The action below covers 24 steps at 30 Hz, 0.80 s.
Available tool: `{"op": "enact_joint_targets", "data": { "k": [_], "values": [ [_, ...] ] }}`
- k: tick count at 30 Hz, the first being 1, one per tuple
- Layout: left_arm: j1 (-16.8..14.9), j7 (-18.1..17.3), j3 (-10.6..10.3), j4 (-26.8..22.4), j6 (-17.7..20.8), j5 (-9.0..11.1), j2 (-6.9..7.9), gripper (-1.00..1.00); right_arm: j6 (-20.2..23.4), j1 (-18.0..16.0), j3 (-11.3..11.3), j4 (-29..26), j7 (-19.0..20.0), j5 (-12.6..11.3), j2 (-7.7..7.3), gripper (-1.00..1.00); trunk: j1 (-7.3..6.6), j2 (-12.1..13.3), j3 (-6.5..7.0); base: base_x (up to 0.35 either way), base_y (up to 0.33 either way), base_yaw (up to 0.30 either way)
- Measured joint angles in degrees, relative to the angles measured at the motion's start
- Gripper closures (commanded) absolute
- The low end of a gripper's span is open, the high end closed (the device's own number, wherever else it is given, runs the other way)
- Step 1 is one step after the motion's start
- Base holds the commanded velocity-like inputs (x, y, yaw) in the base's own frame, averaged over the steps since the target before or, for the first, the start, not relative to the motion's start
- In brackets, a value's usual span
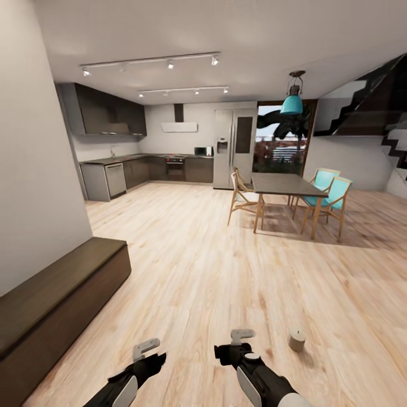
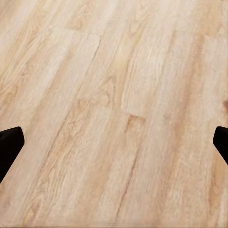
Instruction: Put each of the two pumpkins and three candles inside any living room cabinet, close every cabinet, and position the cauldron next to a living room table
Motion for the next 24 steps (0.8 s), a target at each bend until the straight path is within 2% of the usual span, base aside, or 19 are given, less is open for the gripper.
{"op": "enact_joint_targets", "data": {
  "k": [8, 24],
  "values": [
    [0.00, 0.00, 0.09, 0.00, 0.07, -0.01, -0.02, -1.00, 0.00, 0.00, 0.00, 0.00, 0.08, 0.00, 0.00, -1.00, 0.00, 0.00, 0.48, -0.235, 0.076, 0.232],
    [0.00, 0.00, 0.13, 0.00, 0.09, 0.08, -0.03, -1.00, 0.00, 0.00, 0.08, 0.00, 0.10, 0.01, 0.00, -1.00, 0.00, 0.00, 1.43, -0.256, 0.173, 0.232]
  ]
}}
